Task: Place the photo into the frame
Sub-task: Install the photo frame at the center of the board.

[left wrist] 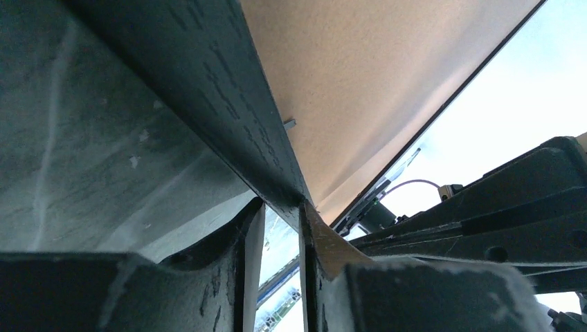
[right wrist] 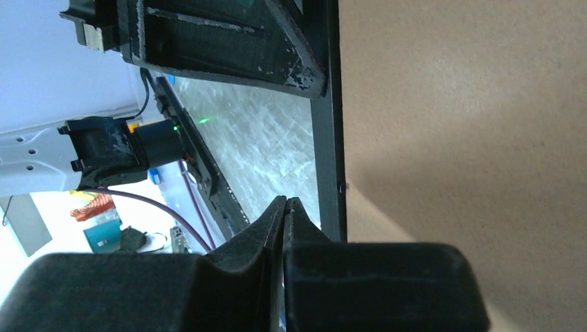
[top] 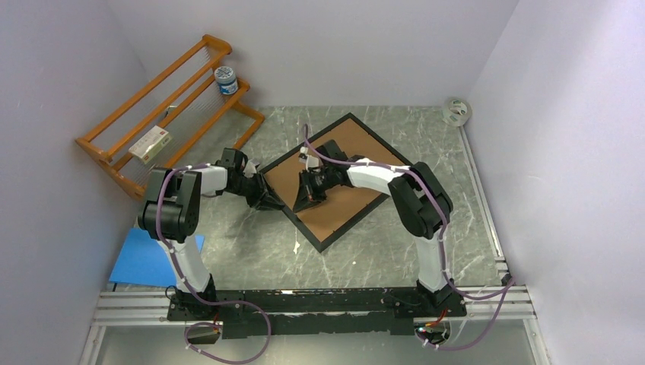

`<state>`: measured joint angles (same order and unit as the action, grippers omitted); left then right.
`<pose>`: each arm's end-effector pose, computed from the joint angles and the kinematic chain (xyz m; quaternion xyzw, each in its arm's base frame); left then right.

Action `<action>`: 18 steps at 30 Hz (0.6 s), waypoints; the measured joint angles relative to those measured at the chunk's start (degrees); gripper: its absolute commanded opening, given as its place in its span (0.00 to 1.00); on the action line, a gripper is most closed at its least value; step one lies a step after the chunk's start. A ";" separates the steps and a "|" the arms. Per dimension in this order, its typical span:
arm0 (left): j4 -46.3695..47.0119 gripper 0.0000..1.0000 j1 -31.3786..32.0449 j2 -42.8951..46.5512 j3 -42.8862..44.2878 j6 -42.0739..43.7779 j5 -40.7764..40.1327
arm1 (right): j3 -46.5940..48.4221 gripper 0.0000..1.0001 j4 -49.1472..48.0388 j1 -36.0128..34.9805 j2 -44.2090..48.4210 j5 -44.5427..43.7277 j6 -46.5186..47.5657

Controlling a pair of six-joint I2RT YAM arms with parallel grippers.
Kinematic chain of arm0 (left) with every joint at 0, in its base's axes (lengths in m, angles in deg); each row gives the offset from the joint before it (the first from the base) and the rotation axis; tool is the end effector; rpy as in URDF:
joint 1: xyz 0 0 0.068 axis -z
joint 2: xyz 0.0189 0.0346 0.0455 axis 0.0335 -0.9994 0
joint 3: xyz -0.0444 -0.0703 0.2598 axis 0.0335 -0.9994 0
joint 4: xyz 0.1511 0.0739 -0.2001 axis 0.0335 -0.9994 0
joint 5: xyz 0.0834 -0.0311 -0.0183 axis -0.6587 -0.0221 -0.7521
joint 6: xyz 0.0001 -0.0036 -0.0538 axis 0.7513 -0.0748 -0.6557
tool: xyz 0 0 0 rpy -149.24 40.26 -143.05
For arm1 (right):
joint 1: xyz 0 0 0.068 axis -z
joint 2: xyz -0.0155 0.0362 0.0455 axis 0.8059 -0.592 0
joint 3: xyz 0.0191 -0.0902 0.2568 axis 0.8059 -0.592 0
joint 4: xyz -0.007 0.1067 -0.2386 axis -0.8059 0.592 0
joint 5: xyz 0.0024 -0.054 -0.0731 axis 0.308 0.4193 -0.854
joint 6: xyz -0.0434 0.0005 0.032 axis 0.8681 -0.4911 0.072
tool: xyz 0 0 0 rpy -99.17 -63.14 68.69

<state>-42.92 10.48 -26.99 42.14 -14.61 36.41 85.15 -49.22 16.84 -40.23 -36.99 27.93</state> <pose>0.3255 -0.0731 0.1195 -0.1912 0.8997 -0.3923 0.0071 0.3233 0.2739 0.1573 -0.1712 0.8708 0.4596 0.0349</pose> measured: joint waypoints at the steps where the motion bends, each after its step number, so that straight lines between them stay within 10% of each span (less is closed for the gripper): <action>1: -0.37 0.26 0.00 -0.02 0.17 0.07 -0.02 | 0.39 0.05 0.15 -0.02 -0.26 0.31 0.04; 18: -2.38 0.25 -0.11 -0.70 1.29 0.50 0.37 | 5.57 0.08 6.56 -0.33 -6.34 0.94 3.02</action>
<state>-45.30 10.37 -27.69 43.43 -14.11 36.79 90.73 -42.67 16.51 -46.57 -36.05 30.95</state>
